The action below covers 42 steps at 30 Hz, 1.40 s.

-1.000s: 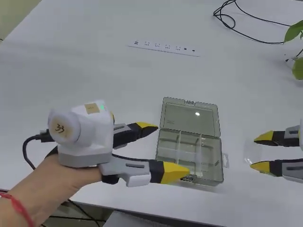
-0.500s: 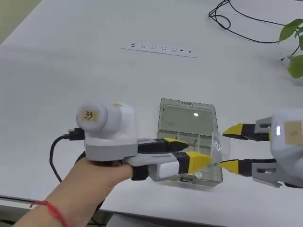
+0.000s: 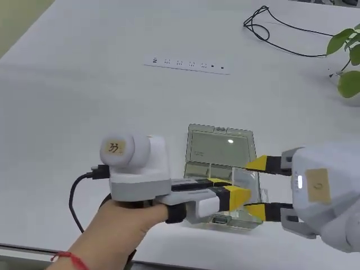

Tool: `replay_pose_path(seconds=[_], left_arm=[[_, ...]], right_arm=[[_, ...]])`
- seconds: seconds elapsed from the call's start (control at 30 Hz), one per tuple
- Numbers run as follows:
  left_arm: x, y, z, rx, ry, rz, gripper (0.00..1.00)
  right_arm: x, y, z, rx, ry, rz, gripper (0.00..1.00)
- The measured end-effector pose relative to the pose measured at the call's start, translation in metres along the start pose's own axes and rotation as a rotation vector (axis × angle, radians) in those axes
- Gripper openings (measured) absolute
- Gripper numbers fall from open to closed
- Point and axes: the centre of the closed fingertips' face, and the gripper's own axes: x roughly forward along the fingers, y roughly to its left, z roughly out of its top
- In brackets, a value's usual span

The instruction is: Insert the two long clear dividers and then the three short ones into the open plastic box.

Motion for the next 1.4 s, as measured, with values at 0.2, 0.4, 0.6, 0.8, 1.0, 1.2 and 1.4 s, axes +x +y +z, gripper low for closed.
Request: replay_pose_path(seconds=[0.2, 0.4, 0.6, 0.8, 1.0, 1.2, 1.4], left_arm=[[0.000, 0.001, 0.001, -0.013, -0.003, 0.000, 0.04], [0.002, 0.001, 0.001, -0.012, -0.001, -0.004, 0.00], [0.003, -0.001, 0.003, -0.025, -0.011, -0.009, 0.00], [0.004, -0.001, 0.005, -0.053, -0.026, -0.010, 0.00], [0.005, -0.001, 0.006, -0.069, -0.041, -0.005, 0.00], [0.006, -0.002, 0.007, -0.063, -0.051, -0.009, 0.00], [-0.002, 0.003, 0.007, 0.077, -0.029, 0.005, 0.00]], right_arm=[[0.000, -0.002, -0.001, -0.007, 0.010, -0.007, 0.33], [-0.001, -0.003, -0.002, -0.014, 0.018, -0.011, 0.33], [-0.003, -0.005, -0.002, -0.020, 0.018, -0.016, 0.33], [-0.004, -0.007, -0.002, -0.043, 0.025, -0.029, 0.33], [-0.005, -0.008, -0.003, -0.064, 0.039, -0.037, 0.33], [-0.008, -0.012, -0.001, -0.063, 0.035, -0.045, 0.33], [-0.024, -0.022, 0.010, 0.047, -0.062, -0.013, 0.35]])
